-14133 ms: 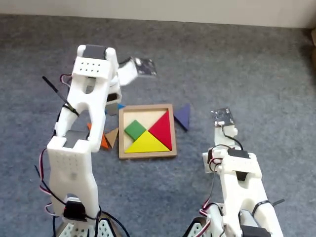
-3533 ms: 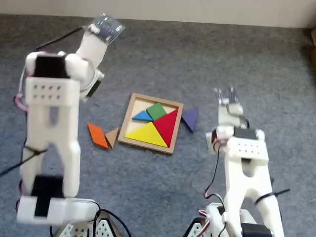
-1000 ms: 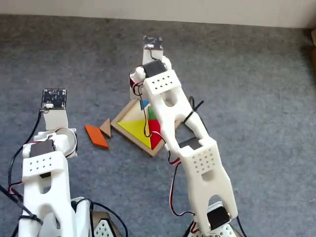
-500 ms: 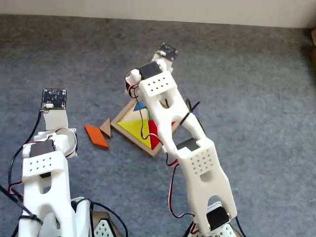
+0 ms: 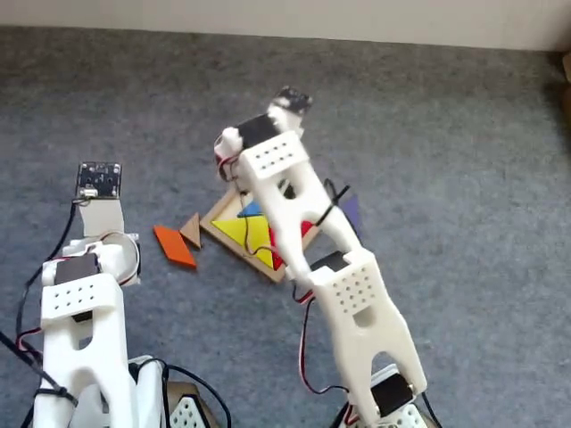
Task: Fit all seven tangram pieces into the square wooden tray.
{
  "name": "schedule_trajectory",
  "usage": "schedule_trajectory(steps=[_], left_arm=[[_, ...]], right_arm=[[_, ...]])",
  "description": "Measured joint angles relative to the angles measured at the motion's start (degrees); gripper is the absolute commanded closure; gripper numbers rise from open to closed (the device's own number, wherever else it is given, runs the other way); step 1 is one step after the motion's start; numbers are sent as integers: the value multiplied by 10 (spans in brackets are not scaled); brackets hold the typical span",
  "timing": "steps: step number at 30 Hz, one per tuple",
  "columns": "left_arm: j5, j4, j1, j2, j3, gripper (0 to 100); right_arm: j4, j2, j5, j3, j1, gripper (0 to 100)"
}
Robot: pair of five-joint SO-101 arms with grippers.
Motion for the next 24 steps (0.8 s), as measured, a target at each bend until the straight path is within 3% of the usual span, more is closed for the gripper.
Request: schedule_trajectory(steps=[2, 8, 13, 17, 24], left_arm=[[0, -1, 0, 0, 2, 976], [0, -3, 0, 0, 4, 976], [0, -3, 0, 0, 4, 976], [0, -3, 0, 0, 4, 976], [0, -3, -32, 0, 4, 976]], right_arm=[[21, 0, 30, -37, 24, 998], [26, 0, 189, -86, 116, 994], [26, 0, 319, -16, 131, 994], [17, 0, 355, 61, 129, 994], [-93, -12, 360, 181, 100, 994]])
